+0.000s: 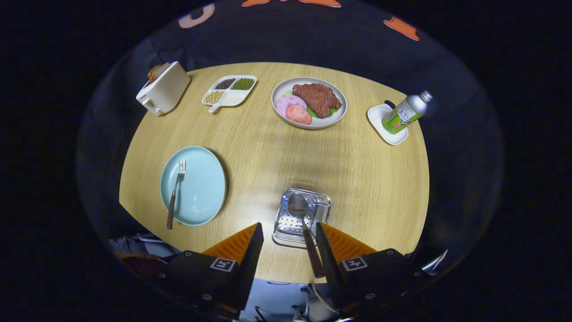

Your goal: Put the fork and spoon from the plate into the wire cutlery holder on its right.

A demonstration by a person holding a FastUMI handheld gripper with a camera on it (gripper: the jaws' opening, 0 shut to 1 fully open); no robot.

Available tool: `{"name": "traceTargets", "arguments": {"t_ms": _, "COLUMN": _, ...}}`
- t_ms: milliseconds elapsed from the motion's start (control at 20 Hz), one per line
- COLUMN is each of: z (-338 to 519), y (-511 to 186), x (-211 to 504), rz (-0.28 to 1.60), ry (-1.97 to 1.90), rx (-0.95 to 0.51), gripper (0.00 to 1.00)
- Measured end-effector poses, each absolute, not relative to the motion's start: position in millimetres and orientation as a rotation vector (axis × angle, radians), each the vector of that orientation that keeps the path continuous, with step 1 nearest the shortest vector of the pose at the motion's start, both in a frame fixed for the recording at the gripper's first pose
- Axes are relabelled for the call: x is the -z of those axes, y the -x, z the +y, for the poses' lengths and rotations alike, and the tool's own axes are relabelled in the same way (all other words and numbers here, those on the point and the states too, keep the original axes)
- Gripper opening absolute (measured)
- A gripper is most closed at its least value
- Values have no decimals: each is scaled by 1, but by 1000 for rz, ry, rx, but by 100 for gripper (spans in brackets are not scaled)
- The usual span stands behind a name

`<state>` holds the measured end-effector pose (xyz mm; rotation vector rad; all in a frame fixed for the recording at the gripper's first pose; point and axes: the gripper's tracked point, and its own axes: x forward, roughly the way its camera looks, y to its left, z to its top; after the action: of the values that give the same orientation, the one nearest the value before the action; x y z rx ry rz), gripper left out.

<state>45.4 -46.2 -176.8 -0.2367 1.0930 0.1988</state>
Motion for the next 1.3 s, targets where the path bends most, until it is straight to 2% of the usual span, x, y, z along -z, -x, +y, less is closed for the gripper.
{"name": "traceTargets", "arguments": {"t_ms": 150, "z": -14, "y": -37, "x": 163, "rz": 975, "ry": 164, "rx": -195, "gripper": 85}}
{"name": "traceTargets", "arguments": {"t_ms": 200, "z": -3, "y": -35, "x": 160, "rz": 939, "ry": 157, "rx": -196, "gripper": 95}}
{"name": "traceTargets", "arguments": {"t_ms": 250, "z": 9, "y": -34, "x": 159, "rz": 914, "ry": 147, "rx": -200, "gripper": 99}}
{"name": "traceTargets", "arguments": {"t_ms": 650, "z": 119, "y": -11, "x": 190, "rz": 810, "ry": 110, "rx": -292, "gripper": 99}}
{"name": "traceTargets", "arguments": {"t_ms": 850, "z": 168, "y": 4, "x": 222, "rz": 831, "ry": 65, "rx": -335, "gripper": 99}}
{"name": "traceTargets", "arguments": {"t_ms": 1200, "z": 192, "y": 11, "x": 282, "rz": 869, "ry": 164, "rx": -308, "gripper": 97}}
{"name": "traceTargets", "arguments": {"t_ms": 1300, "z": 189, "y": 10, "x": 294, "rz": 874, "ry": 201, "rx": -287, "gripper": 93}}
